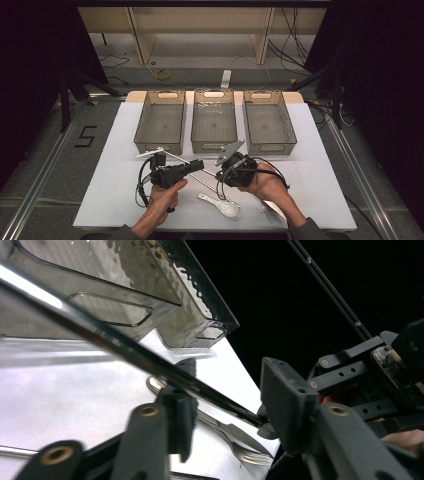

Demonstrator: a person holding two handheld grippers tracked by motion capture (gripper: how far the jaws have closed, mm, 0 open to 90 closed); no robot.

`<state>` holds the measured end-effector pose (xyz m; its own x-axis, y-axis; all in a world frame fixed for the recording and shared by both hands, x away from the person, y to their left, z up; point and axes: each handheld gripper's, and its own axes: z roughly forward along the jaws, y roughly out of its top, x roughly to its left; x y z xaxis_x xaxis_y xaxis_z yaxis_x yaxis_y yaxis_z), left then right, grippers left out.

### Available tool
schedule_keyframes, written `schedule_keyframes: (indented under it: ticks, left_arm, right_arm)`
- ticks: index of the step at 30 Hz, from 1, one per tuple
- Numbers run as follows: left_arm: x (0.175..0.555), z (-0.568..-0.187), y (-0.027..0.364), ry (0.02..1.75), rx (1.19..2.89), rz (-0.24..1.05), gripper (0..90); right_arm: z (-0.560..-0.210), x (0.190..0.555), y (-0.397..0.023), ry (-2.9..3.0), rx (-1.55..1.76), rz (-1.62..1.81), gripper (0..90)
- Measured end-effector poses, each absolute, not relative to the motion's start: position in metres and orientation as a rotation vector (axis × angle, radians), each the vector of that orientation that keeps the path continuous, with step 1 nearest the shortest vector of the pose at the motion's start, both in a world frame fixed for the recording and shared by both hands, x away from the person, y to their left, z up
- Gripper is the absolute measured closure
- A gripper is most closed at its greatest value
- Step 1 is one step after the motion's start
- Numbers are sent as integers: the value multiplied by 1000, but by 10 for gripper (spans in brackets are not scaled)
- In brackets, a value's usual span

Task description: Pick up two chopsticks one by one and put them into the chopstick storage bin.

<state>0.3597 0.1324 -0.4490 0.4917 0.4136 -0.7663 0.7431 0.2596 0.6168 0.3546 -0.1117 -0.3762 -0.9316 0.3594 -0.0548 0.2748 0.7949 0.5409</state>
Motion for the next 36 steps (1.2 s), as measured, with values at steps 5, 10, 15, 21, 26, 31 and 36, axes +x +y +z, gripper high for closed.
schedule_keyframes:
  ticks: [5,10,15,21,26,31,36]
  left_arm:
    - [360,-450,135,1120,1325,-332,725]
    - [361,-452,137,1113,1275,-389,789]
    - [361,-447,137,1072,1261,-425,845]
    - [362,-444,141,1068,1298,-411,851]
    - [366,-438,145,1088,1367,-380,850]
    - [370,-432,157,1112,1390,-357,850]
    - [374,-425,173,1131,1408,-314,850]
  right_arm:
    - [-376,355,-113,2826,503,842,852]
    - [-375,354,-113,2823,497,852,852]
    - [-378,355,-113,2828,487,864,849]
    - [-379,356,-115,2826,511,908,774]
    - [-376,359,-123,2828,594,935,623]
    - [-381,365,-130,2822,681,903,484]
    - [-384,366,-132,2812,711,890,449]
